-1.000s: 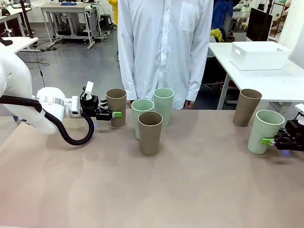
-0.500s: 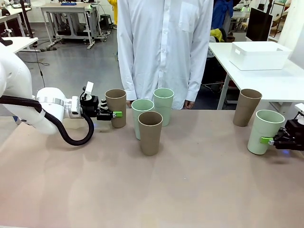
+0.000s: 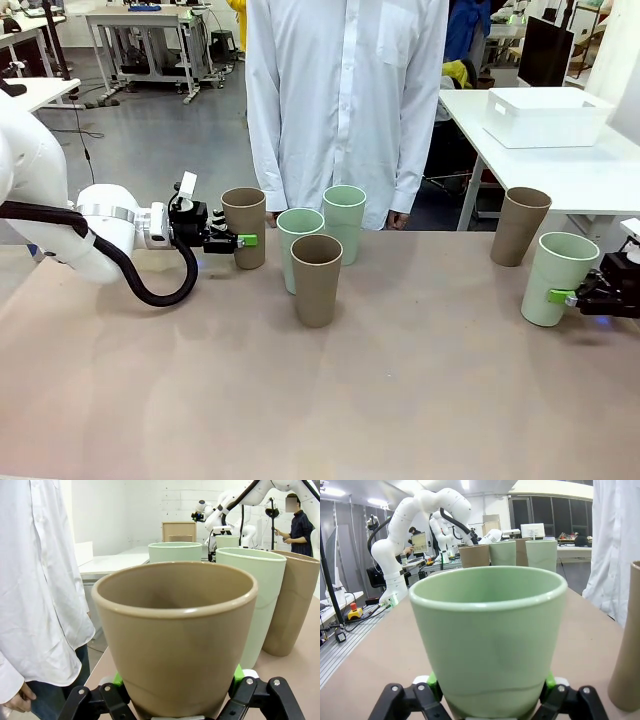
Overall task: Stack the cups and store them in the basket.
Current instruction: Pick up two Reusable plastic cups , one in each hand.
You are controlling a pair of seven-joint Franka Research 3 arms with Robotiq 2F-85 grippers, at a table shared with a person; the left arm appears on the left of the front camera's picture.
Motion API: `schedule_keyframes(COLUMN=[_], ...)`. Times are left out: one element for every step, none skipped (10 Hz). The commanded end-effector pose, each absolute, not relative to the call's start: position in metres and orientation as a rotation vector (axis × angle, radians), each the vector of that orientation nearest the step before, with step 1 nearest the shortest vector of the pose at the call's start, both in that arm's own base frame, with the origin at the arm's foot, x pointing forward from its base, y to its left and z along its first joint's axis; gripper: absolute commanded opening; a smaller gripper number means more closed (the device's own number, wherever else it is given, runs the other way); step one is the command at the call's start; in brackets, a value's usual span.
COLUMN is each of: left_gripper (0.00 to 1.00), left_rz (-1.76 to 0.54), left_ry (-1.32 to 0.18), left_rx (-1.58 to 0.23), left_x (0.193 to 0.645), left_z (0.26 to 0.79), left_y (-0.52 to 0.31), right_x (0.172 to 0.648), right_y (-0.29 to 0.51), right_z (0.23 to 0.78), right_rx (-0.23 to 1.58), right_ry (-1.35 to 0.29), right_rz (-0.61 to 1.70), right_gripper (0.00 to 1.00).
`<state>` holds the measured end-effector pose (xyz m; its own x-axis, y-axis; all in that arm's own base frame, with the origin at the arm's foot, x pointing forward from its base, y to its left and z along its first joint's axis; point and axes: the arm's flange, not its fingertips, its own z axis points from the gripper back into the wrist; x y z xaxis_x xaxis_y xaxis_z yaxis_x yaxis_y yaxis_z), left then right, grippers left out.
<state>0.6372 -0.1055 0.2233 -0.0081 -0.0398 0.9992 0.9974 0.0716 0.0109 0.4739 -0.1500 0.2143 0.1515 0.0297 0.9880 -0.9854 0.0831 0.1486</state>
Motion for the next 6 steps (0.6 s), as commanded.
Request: schedule_keyframes(left_gripper=[0.57, 0.85, 0.85, 0.85, 0.85, 0.85], left_rz=[-1.182, -1.182, -1.178, -1.183, -1.196, -1.202], left_ry=[-1.220, -1.220, -1.243, -1.264, -1.269, -1.270], left_rx=[-1.122, -1.123, -1.115, -1.122, -1.136, -1.157], left_x=[0.637, 0.637, 0.624, 0.606, 0.590, 0.577], left_z=[0.224, 0.223, 0.238, 0.255, 0.266, 0.274], left_y=[-0.106, -0.105, -0.094, -0.083, -0.073, -0.064], right_x=[0.474, 0.474, 0.462, 0.449, 0.436, 0.423], right_y=[-0.149, -0.150, -0.140, -0.120, -0.102, -0.085], right_z=[0.216, 0.214, 0.233, 0.255, 0.270, 0.284], right_rx=[1.191, 1.192, 1.157, 1.135, 1.099, 1.076], right_ry=[-1.111, -1.109, -1.122, -1.144, -1.144, -1.161], right_rz=[1.059, 1.057, 1.072, 1.066, 1.030, 1.024], right_gripper=[0.55, 0.85, 0.85, 0.85, 0.85, 0.85])
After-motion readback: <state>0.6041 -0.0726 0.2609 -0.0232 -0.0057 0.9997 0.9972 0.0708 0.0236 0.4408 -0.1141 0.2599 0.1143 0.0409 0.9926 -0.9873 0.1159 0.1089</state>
